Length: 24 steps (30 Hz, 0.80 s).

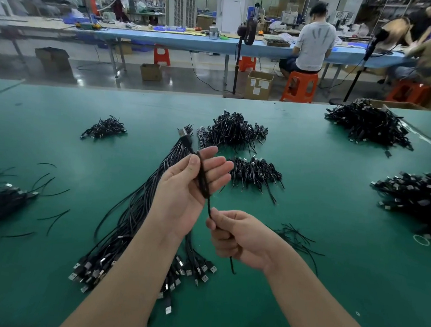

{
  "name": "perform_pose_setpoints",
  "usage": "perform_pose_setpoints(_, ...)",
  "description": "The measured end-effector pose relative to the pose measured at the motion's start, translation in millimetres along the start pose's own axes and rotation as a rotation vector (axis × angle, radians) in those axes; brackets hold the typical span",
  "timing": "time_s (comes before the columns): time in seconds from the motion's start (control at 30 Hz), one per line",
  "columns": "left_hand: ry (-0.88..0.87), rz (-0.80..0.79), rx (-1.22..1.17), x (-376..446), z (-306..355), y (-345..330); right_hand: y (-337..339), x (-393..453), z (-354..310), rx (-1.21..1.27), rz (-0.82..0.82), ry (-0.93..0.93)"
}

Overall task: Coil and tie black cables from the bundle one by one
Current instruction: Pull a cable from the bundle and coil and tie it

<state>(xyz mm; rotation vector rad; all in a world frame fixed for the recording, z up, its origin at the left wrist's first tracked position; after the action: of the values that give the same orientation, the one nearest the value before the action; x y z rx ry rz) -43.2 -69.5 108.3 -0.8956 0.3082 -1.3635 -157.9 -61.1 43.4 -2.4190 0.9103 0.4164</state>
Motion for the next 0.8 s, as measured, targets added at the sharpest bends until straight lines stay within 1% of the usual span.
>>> perform_pose_setpoints(0.1,0.004,-0.042,0.032,-2,-2,0,3,2,1,-0.012,-0.019,-0.029)
perform_pose_setpoints(0.17,0.034,-0.089,0.071,-4,-2,0,10,0,0,0.034,-0.034,-0.079)
perform_pose_setpoints(0.3,0.161,-0.326,0.122,-20,-7,-5,19,-5,-5,0.185,-0.134,-0.190)
perform_pose_setpoints(0.37,0.200,-0.418,0.186,-28,-11,-4,21,-5,-11,0.176,-0.121,-0.179)
perform_pose_setpoints(0.43,0.206,-0.475,0.304,-33,-13,0,25,-5,-16,0.178,-0.072,-0.187)
perform_pose_setpoints(0.5,0.209,-0.524,0.442,-35,-15,5,28,-9,-22,0.102,-0.022,-0.196)
perform_pose_setpoints(0.57,0.220,-0.543,0.538,-35,-15,10,31,-12,-29,-0.062,0.042,-0.192)
perform_pose_setpoints(0.63,0.239,-0.560,0.586,-36,-15,13,30,-15,-37,-0.210,0.086,-0.193)
perform_pose_setpoints(0.73,0.265,-0.607,0.650,-37,-15,17,31,-23,-49,-0.351,0.139,-0.204)
perform_pose_setpoints(0.8,0.275,-0.627,0.705,-38,-17,19,35,-28,-56,-0.457,0.223,-0.224)
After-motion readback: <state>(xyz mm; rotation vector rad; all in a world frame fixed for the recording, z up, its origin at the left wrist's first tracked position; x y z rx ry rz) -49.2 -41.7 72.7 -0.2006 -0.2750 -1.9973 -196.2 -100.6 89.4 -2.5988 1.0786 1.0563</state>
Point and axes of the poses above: each hand's wrist, its own x-axis towards the middle knuckle, its own y-axis out of the back of the hand, z = x × y, the point moved 5 cm from there along x, towards the middle knuckle, and after that the axes turned 13 degrees about -y, right-handed, at the moved point
